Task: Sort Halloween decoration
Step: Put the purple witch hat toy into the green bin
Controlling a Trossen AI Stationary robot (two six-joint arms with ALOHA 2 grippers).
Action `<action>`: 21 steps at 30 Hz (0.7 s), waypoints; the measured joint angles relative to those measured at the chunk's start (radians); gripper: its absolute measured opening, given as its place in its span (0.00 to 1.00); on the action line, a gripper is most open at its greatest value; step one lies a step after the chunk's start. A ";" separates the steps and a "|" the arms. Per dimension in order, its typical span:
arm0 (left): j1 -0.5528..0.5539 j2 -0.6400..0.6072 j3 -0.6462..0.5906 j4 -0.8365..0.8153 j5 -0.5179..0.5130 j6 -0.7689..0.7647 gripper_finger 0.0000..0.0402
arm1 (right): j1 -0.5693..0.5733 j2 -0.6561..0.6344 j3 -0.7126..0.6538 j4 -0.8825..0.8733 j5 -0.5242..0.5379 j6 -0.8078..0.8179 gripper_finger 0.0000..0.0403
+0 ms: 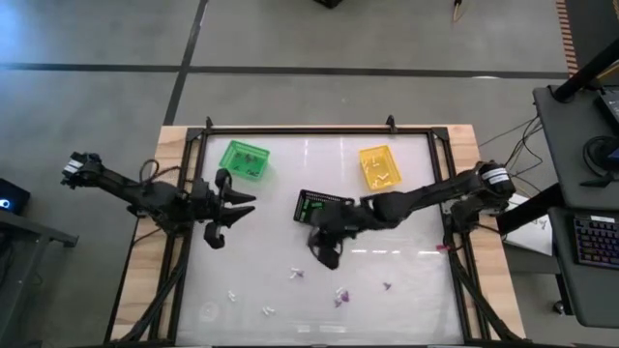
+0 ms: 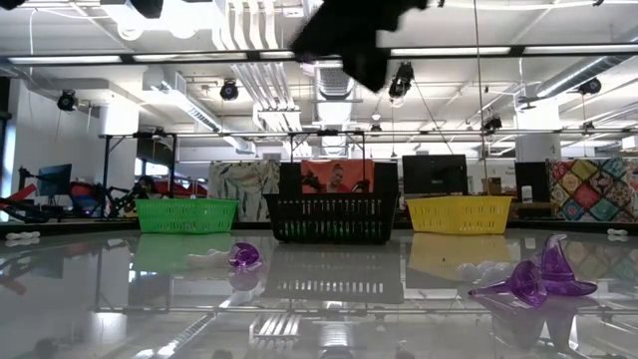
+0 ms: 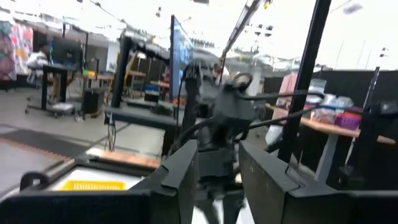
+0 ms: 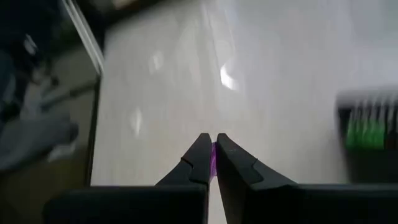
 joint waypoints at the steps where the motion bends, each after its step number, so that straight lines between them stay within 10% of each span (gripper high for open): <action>1: 0.000 -0.015 0.000 0.001 0.000 0.007 0.25 | -0.016 0.008 0.000 0.059 0.000 -0.032 0.02; 11: 0.000 -0.163 0.000 -0.092 -0.001 0.046 0.25 | -0.217 0.145 0.007 0.615 0.019 -0.287 0.02; 21: 0.000 -0.174 0.000 -0.101 -0.008 0.072 0.25 | -0.390 0.344 0.160 0.765 0.019 -0.350 0.02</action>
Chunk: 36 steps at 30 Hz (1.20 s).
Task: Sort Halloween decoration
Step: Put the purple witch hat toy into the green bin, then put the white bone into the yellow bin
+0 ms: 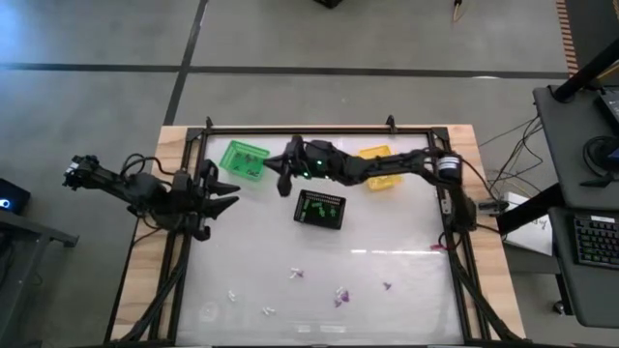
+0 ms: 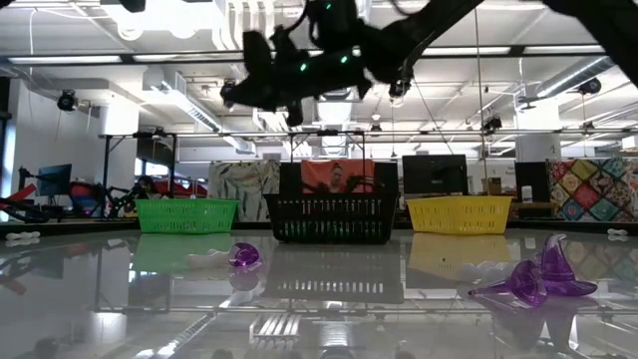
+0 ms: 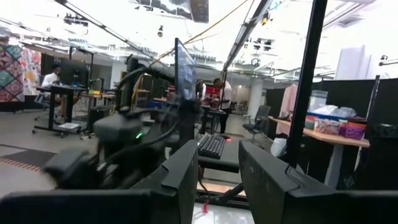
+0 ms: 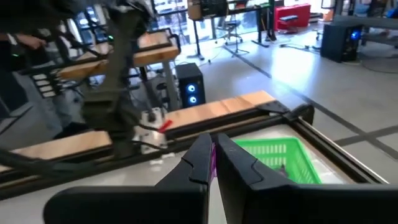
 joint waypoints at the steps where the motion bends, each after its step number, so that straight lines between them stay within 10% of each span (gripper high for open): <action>1: 0.000 -0.002 0.000 0.001 0.000 0.000 0.25 | -0.008 0.028 0.025 -0.001 -0.001 0.000 0.02; 24: 0.000 -0.039 0.000 -0.054 0.000 0.003 0.25 | -0.065 0.385 0.533 -0.364 0.045 0.019 0.02; 36: 0.000 -0.041 0.000 -0.061 0.000 0.003 0.25 | -0.071 0.397 0.549 -0.373 0.044 0.054 0.25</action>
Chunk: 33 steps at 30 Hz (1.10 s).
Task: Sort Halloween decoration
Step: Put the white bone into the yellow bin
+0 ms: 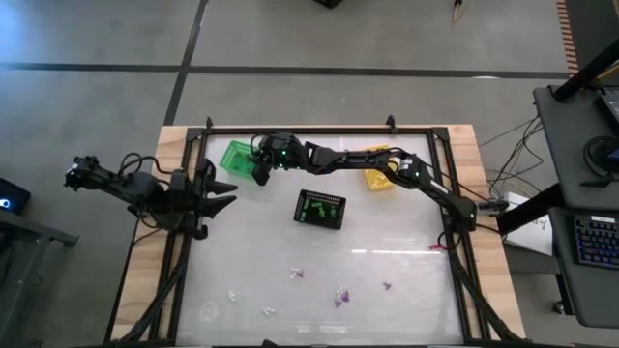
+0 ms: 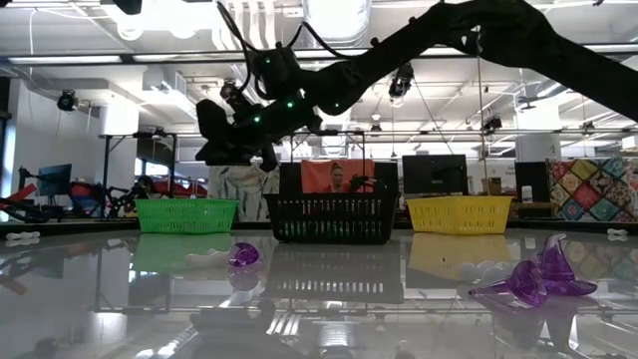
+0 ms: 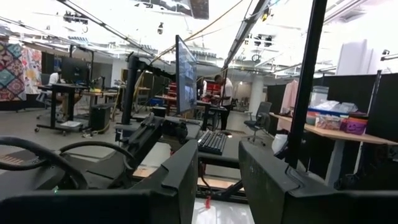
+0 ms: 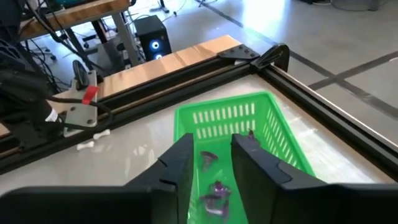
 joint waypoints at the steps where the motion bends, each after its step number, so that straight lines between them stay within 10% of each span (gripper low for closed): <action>1: 0.000 0.000 0.000 -0.003 0.000 0.000 0.25 | 0.000 -0.004 0.000 -0.008 -0.002 0.000 0.26; 22: -0.005 0.027 0.000 -0.280 0.031 -0.232 0.25 | 0.179 -0.358 -0.033 -0.838 -0.055 -0.111 0.27; 33: -0.039 0.281 0.004 -0.314 0.149 -0.458 0.25 | 0.351 -0.565 -0.184 -1.068 -0.055 -0.077 0.27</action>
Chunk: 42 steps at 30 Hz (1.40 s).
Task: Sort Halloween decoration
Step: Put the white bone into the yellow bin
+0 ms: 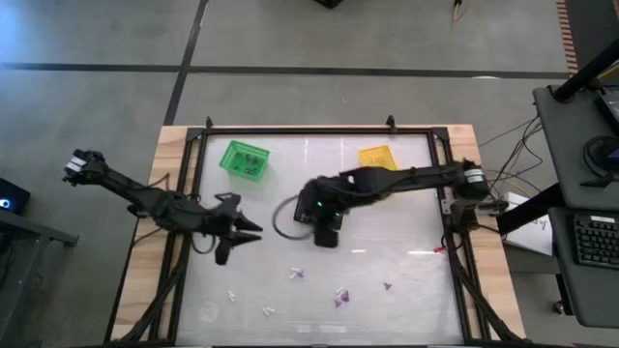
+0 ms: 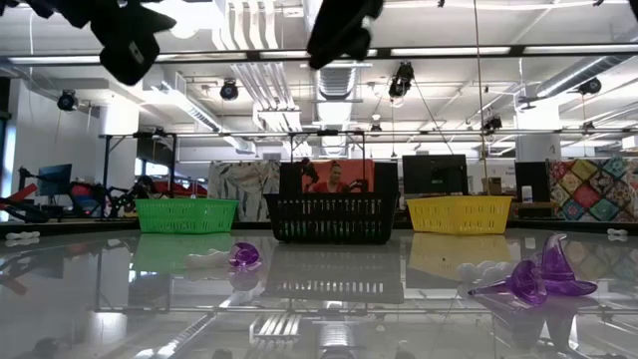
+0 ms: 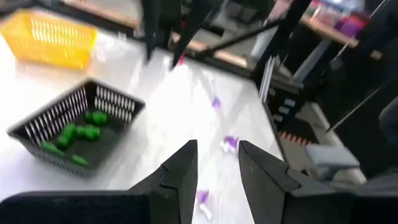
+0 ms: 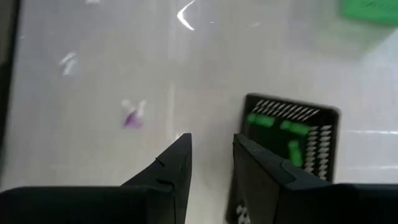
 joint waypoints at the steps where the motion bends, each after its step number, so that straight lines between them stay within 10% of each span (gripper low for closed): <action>1: -0.004 0.026 0.004 0.000 0.008 -0.011 0.25 | 0.015 -0.020 -0.020 -0.001 0.000 0.011 0.27; 27: -0.139 0.752 0.281 0.012 -0.021 0.030 0.25 | 0.233 -0.415 -0.489 0.025 0.060 0.383 0.27; 42: -0.191 0.972 0.454 -0.110 -0.113 -0.057 0.25 | 0.237 -0.474 -0.575 0.034 0.065 0.453 0.27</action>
